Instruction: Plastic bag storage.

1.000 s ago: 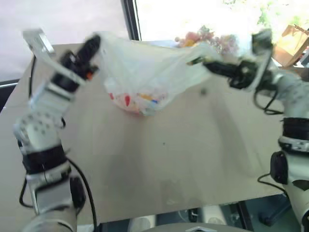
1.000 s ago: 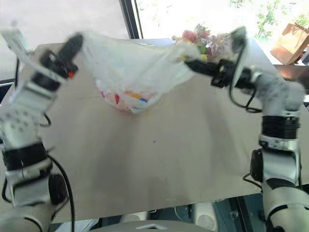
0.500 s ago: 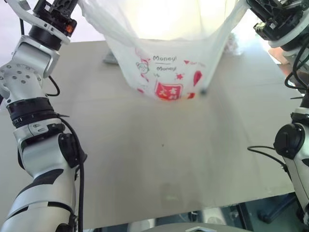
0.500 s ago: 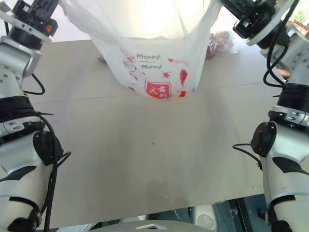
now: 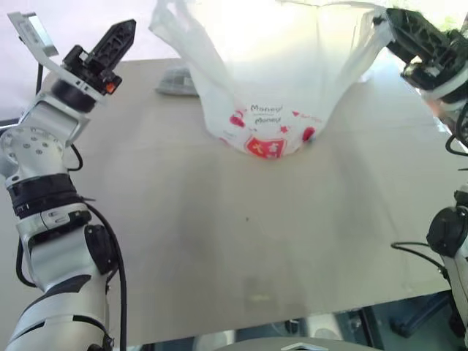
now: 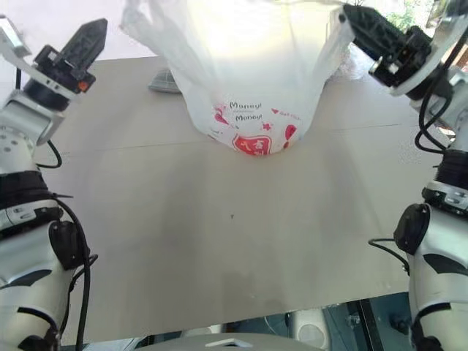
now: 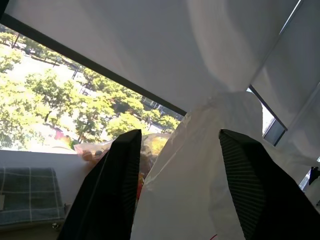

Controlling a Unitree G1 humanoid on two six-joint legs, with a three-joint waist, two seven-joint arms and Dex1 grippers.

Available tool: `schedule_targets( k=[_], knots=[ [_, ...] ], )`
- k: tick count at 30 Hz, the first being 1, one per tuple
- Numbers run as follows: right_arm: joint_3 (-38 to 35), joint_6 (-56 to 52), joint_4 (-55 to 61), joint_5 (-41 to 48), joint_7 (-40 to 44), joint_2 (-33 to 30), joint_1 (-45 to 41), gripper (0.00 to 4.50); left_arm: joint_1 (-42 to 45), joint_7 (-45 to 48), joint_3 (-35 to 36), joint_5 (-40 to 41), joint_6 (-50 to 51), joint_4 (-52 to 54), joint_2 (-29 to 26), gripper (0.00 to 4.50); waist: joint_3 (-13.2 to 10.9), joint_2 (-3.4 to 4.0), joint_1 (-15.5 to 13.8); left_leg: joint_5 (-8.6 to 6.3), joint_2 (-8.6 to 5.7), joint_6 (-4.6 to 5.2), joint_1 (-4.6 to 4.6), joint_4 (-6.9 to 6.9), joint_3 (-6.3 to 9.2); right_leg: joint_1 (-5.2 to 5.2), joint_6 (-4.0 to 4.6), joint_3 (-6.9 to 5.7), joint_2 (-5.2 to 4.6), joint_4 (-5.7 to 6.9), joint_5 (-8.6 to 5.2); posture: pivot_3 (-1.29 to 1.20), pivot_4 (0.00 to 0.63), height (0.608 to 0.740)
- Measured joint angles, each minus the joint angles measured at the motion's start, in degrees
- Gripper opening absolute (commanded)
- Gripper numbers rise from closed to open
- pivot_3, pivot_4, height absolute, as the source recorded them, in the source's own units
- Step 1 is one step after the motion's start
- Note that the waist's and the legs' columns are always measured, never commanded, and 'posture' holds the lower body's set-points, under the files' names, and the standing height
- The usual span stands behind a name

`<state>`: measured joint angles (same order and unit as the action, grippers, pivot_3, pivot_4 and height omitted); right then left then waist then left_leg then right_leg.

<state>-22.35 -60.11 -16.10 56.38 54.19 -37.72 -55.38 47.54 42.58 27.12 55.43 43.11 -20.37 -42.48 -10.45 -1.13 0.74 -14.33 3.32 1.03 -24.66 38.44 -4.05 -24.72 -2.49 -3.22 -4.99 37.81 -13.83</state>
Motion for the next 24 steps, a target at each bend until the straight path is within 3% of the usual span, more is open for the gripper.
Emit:
schedule_targets(
  k=[1,7,10,12,14,16,24],
  knots=[
    [0.6,0.1,0.4,-0.7,0.6,-0.7,1.5,4.50,-1.7,0.3,0.1,0.1,0.8,0.9,-0.5,4.47,0.0,0.00,0.0,0.00,0.00,0.00,0.01,0.01,0.00,0.00,0.00,0.01,0.00,0.02,0.00,0.00,0.150,0.740],
    [2.2,-1.8,10.3,-1.3,8.4,-10.2,19.3,4.50,-25.9,4.5,1.6,0.7,5.5,15.4,-2.3,4.47,0.0,0.01,-0.1,-0.01,0.02,0.01,0.00,-0.07,-0.03,-0.02,0.00,0.06,-0.02,-0.11,0.00,0.00,0.150,0.740],
    [3.3,4.9,16.9,-6.8,14.6,-16.5,35.0,4.50,-41.8,5.0,-0.3,-5.3,2.2,24.1,-1.8,4.47,0.1,-0.10,-0.5,-0.02,0.02,0.02,0.11,-0.08,-0.01,0.15,0.00,0.01,-0.03,-0.24,-0.01,0.00,0.150,0.740],
    [3.9,10.0,17.6,-10.5,14.6,-15.0,40.9,4.50,-47.5,3.8,-2.1,-9.8,-1.3,27.1,0.2,4.47,0.1,-0.16,-0.7,-0.03,0.01,0.04,0.17,0.01,-0.01,0.20,-0.01,0.04,-0.03,-0.14,0.00,0.00,0.150,0.740],
    [4.2,18.3,18.3,-15.5,11.5,-9.3,47.0,4.50,-54.4,1.1,-4.9,-16.5,-8.9,32.3,4.4,4.47,0.2,-0.19,-0.7,-0.12,0.01,0.21,0.31,0.06,-0.04,0.26,-0.03,0.12,-0.02,-0.03,0.03,0.00,0.150,0.740],
    [4.6,24.4,18.4,-19.1,8.7,-5.0,51.1,4.50,-58.9,-0.2,-6.3,-20.3,-13.9,36.1,7.1,4.47,0.2,-0.09,-0.7,-0.11,0.02,0.20,0.96,0.08,-0.06,0.85,-0.02,0.16,-0.02,0.01,0.02,0.00,0.150,0.740],
    [5.3,54.3,11.4,-28.9,7.5,6.2,57.8,4.50,-70.9,-7.4,-8.3,-28.1,-25.3,44.5,18.2,4.47,0.5,-0.01,-0.4,-0.16,0.00,0.28,1.26,0.03,-0.03,1.02,0.30,0.45,0.12,-0.04,-0.05,0.00,0.150,0.740]
  ],
)
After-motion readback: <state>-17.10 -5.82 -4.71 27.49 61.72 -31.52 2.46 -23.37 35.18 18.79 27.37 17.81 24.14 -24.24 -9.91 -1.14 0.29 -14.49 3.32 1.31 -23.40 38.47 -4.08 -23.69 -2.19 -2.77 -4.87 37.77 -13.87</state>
